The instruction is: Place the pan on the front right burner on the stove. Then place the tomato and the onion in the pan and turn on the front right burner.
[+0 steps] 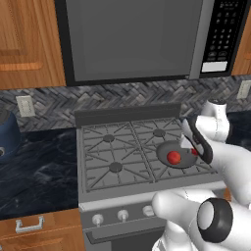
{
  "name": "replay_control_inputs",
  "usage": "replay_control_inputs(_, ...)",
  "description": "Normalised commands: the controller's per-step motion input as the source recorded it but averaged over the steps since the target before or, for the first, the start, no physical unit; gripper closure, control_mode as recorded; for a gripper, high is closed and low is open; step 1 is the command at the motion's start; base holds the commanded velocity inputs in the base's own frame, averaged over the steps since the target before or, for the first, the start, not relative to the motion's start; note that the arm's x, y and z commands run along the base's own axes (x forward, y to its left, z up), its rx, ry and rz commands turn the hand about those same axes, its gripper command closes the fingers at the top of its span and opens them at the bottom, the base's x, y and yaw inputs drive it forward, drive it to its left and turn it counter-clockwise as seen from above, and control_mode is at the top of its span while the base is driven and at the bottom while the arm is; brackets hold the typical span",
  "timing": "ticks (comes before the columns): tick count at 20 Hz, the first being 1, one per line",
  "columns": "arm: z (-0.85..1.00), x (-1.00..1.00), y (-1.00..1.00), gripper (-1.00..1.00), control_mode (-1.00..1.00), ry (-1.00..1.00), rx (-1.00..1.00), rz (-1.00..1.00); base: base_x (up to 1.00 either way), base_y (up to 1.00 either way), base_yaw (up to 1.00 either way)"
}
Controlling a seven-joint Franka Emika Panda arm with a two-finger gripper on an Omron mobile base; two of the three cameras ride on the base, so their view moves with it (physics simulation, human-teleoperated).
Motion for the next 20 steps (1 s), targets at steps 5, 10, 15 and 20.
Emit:
replay_control_inputs(5, 0.0, 0.5, 0.12, 1.0, -1.0, -0.06, 0.0, 0.0, 0.0, 0.0, 0.0)
replay_control_inputs(10, -0.02, 0.46, 0.0, 1.0, -1.0, -0.07, 0.0, 0.0, 0.0, 0.0, 0.0)
replay_control_inputs(15, -0.09, 0.3, 0.0, 1.0, -1.0, -0.05, 0.0, 0.0, 0.0, 0.0, 0.0)
replay_control_inputs(20, -0.29, 0.14, 0.0, 1.0, -1.0, 0.0, 0.0, 0.0, 0.0, 0.0, 0.0)
